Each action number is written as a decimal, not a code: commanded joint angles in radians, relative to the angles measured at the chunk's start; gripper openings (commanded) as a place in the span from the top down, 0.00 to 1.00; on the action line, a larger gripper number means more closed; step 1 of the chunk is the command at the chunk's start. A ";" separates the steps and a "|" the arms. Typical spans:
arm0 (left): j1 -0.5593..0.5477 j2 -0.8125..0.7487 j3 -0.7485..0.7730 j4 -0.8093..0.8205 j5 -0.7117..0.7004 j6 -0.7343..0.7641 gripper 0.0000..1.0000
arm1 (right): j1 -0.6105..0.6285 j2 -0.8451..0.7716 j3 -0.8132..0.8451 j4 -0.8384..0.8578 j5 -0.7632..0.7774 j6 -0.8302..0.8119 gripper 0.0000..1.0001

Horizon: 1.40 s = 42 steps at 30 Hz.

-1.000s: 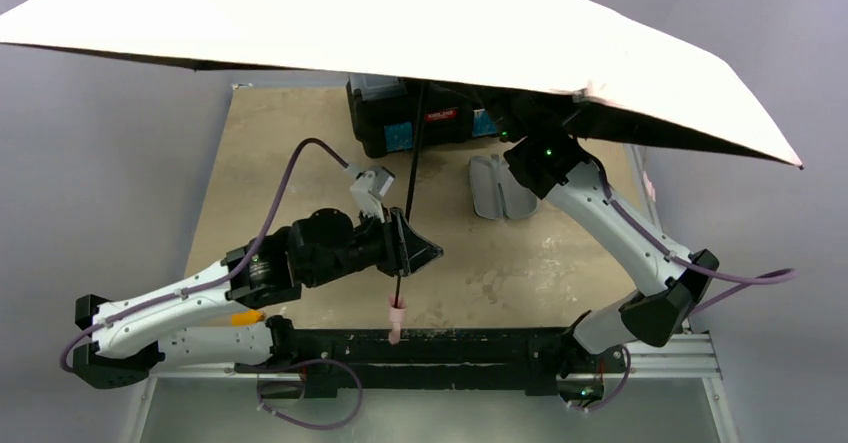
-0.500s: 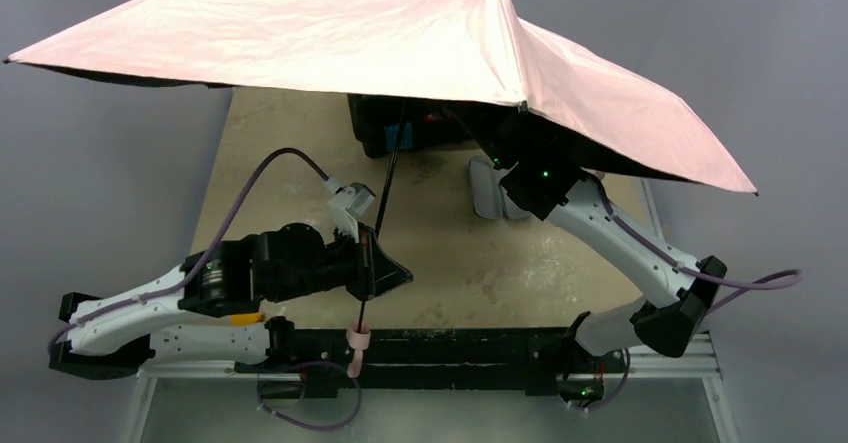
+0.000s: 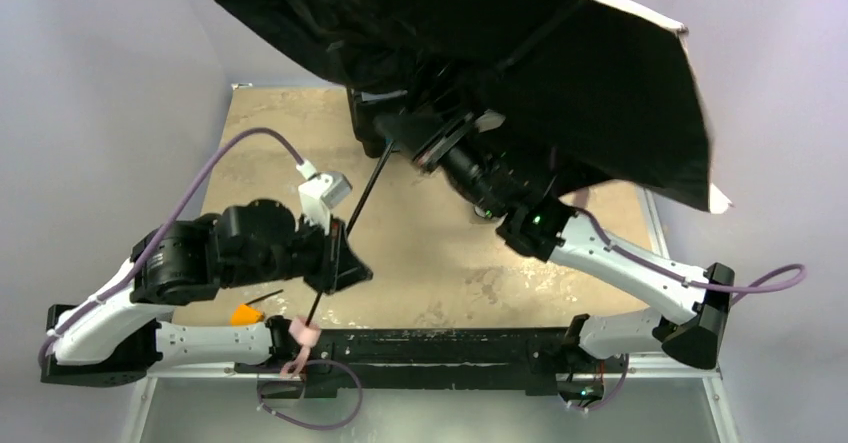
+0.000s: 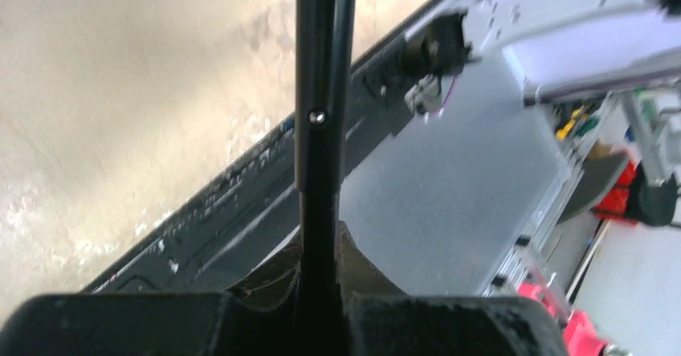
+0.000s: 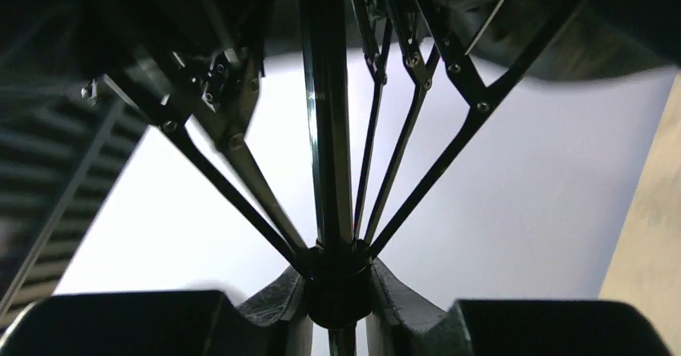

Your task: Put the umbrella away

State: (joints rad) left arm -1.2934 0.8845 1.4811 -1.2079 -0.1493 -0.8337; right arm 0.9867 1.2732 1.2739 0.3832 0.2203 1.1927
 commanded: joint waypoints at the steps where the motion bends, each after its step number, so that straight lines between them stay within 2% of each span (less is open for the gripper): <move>1: 0.187 0.069 0.124 0.290 -0.184 0.025 1.00 | 0.218 -0.012 -0.076 -0.077 -0.289 0.083 1.00; 8: 0.318 0.179 0.230 0.311 -0.088 0.109 1.00 | 0.256 -0.021 -0.128 -0.042 -0.277 0.099 1.00; 14: 0.367 0.177 0.210 0.304 -0.036 0.123 1.00 | 0.237 -0.066 -0.154 -0.075 -0.189 0.089 1.00; 16: 0.367 0.160 0.186 0.280 -0.012 0.117 0.85 | 0.214 -0.081 -0.149 -0.111 -0.136 0.072 1.00; 17: 0.367 0.147 0.169 0.266 -0.001 0.113 0.68 | 0.199 -0.085 -0.146 -0.125 -0.113 0.066 1.00; 18: 0.367 0.131 0.145 0.256 0.014 0.110 0.55 | 0.184 -0.089 -0.142 -0.134 -0.095 0.061 1.00; 21: 0.367 0.082 0.077 0.227 0.051 0.092 0.29 | 0.121 -0.078 -0.129 -0.161 -0.073 0.052 1.00; 23: 0.367 0.054 0.049 0.188 0.077 0.081 0.16 | 0.084 -0.057 -0.112 -0.174 -0.081 0.050 1.00; 25: 0.366 0.034 0.036 0.143 0.109 0.075 0.10 | 0.060 -0.037 -0.095 -0.186 -0.081 0.043 1.00; 28: 0.357 0.003 0.022 0.081 0.126 0.075 0.06 | 0.043 -0.005 -0.071 -0.186 -0.066 0.029 1.00; 34: 0.292 -0.017 0.056 -0.036 0.093 0.088 0.05 | 0.032 0.073 0.007 -0.225 -0.043 0.016 1.00; 42: 0.179 0.048 0.133 -0.197 -0.062 0.086 0.08 | 0.031 0.146 0.106 -0.306 -0.005 0.015 1.00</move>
State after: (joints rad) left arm -1.0657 0.8921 1.5616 -1.3159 -0.1120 -0.7479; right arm 1.0191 1.4281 1.2808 0.0559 0.1642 1.2297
